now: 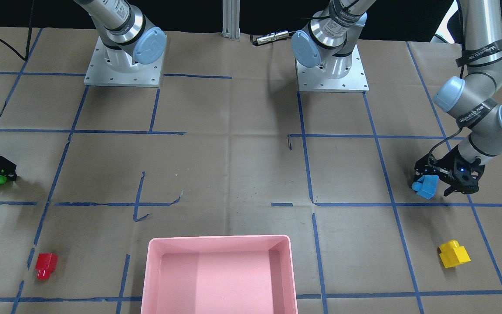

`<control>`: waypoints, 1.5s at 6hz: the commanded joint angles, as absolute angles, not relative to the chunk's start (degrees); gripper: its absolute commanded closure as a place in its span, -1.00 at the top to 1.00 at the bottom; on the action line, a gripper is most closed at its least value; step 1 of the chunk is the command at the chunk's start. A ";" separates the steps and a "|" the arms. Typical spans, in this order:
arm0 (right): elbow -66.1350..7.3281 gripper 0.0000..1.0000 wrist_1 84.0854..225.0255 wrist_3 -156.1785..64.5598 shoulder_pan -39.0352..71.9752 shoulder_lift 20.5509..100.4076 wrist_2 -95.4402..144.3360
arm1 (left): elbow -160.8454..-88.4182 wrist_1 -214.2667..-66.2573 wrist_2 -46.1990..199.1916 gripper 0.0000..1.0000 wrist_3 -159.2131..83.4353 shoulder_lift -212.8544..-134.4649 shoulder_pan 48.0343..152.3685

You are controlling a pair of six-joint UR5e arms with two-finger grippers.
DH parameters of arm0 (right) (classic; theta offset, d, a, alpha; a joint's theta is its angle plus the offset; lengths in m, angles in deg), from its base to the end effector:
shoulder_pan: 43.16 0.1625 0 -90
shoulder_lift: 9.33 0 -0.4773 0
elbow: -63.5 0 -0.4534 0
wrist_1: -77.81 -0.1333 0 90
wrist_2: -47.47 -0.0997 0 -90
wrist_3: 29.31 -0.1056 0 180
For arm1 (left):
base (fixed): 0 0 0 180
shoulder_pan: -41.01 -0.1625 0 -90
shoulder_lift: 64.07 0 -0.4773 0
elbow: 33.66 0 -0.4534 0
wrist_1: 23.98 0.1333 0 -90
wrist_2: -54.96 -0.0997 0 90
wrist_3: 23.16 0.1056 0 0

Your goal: Put all blocks into box

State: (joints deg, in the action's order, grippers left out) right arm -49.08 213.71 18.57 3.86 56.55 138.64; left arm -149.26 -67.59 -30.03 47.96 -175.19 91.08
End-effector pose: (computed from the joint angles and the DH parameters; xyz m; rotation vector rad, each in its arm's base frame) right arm -0.3160 -0.5314 0.1612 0.1343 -3.1341 -0.0382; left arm 0.2642 -0.5377 0.1719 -0.8291 -2.9720 0.1063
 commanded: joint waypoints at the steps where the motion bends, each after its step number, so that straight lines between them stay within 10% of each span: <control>1: -49.17 0.91 213.25 18.59 3.77 56.94 138.96 | -149.50 -67.49 -30.03 0.94 48.12 -175.25 91.02; 3: -49.17 0.61 212.11 18.59 3.51 57.12 140.19 | -149.50 -67.49 -30.03 0.59 48.12 -175.25 91.02; 6: -48.39 -0.72 208.00 18.77 3.60 61.66 140.20 | -148.80 -67.75 -30.46 -0.51 47.60 -174.46 91.10; 9: -44.62 -0.89 202.31 20.01 7.78 70.69 143.00 | -147.49 -68.80 -30.99 -1.00 46.81 -171.49 91.28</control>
State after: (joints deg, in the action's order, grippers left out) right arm -46.18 205.68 20.40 5.19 66.79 142.21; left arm -148.23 -68.32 -30.83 47.28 -173.15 91.22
